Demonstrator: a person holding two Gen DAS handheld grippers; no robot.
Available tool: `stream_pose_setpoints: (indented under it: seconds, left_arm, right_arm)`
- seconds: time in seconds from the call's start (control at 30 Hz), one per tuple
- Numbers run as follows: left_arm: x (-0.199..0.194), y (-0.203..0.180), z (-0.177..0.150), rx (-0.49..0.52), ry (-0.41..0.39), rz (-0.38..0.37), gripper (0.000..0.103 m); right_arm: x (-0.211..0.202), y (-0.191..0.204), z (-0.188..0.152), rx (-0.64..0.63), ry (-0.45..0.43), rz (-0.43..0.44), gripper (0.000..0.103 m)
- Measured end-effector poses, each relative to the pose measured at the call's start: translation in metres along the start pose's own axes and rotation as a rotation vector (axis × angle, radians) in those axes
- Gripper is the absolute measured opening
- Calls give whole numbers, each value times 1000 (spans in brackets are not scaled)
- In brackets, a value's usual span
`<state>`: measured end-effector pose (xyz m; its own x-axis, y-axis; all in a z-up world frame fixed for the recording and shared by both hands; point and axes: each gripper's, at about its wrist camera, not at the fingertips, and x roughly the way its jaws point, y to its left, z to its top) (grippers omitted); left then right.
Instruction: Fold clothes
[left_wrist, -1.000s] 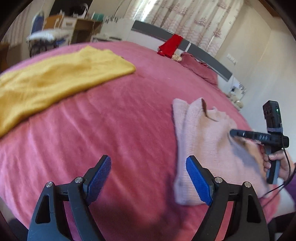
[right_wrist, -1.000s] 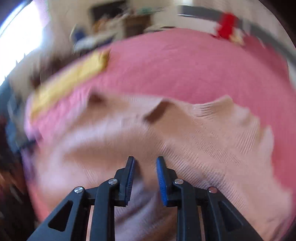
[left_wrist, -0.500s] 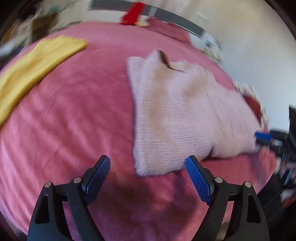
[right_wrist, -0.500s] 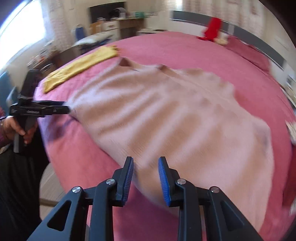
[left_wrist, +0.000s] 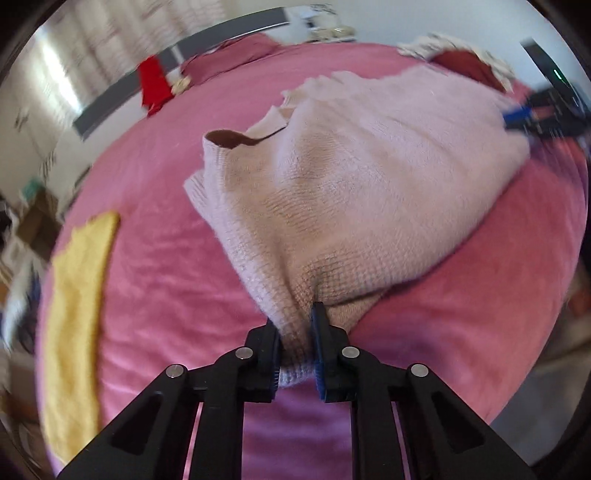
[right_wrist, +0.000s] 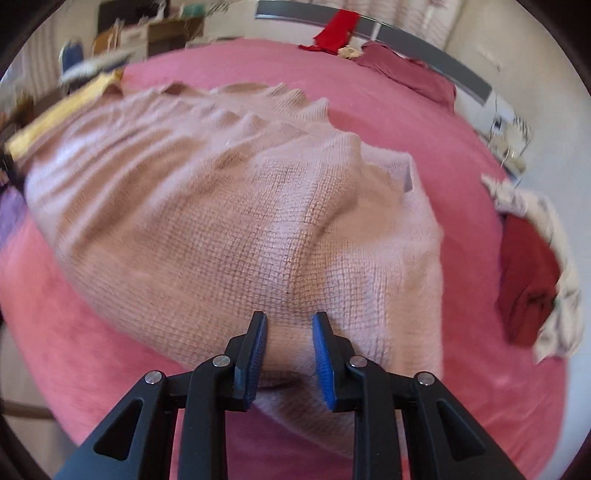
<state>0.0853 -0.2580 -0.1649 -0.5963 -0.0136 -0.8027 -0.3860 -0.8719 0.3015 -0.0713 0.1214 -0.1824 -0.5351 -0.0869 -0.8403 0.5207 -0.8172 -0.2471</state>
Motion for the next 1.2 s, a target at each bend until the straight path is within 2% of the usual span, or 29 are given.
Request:
stream_pose_setpoints:
  seconds: [0.1,0.17,0.2,0.3,0.37,0.4,0.5,0.57,0.63,0.7,0.77,0.8,0.83,0.93,1.0,1.07,1.1,1.2]
  left_arm:
    - [6,3,-10,47,25,38,11]
    - [8,-5,-15,82,14,54,11]
    - [3,-5,-18,78,-3,42,11]
    - [-19,-3,-24,40,-67,-14,17]
    - [-39,10,-29,-46,-115,-13,20]
    - [-47,19,-31,-105,-133,9,24]
    - [-68,41,-21,-301,-228,30,24]
    - [-69,41,-2,-343,-284,49,29]
    - [-57,29,18,-338,-305,1,37]
    - [-33,11,33,-300,-279,-1,39]
    - [11,-2,39,-252,-112,58,39]
    - [27,-2,34,-248,-47,71,39]
    - [30,2,28,-277,-46,59,40]
    - [3,24,27,-419,-131,-17,40]
    - [-13,32,38,-449,-206,-63,40]
    - [-19,34,58,-436,-261,-117,47]
    - [-13,33,71,-417,-264,-132,55]
    - [21,37,113,-348,-211,-153,56]
  right_arm:
    - [4,-2,-3,32,2,-19,20]
    - [4,-1,-4,39,2,-25,20]
    - [6,1,-4,41,5,-22,20]
    - [-10,-9,-1,114,17,61,22]
    - [-33,-16,4,192,-34,100,28]
    - [-44,-14,8,206,-74,124,28]
    - [-64,2,25,209,-172,222,29]
    - [-58,29,42,155,-182,295,29]
    - [-41,63,57,62,-151,315,29]
    - [-19,100,70,-51,-104,308,29]
    - [5,131,70,-130,-27,249,30]
    - [5,135,70,-140,-25,236,30]
    - [4,137,70,-144,-31,228,30]
    - [-19,116,71,-51,-67,300,30]
    - [-34,95,70,43,-133,347,30]
    - [-32,78,75,92,-168,314,30]
    - [-28,71,75,109,-171,288,30]
    - [-14,50,72,186,-123,236,30]
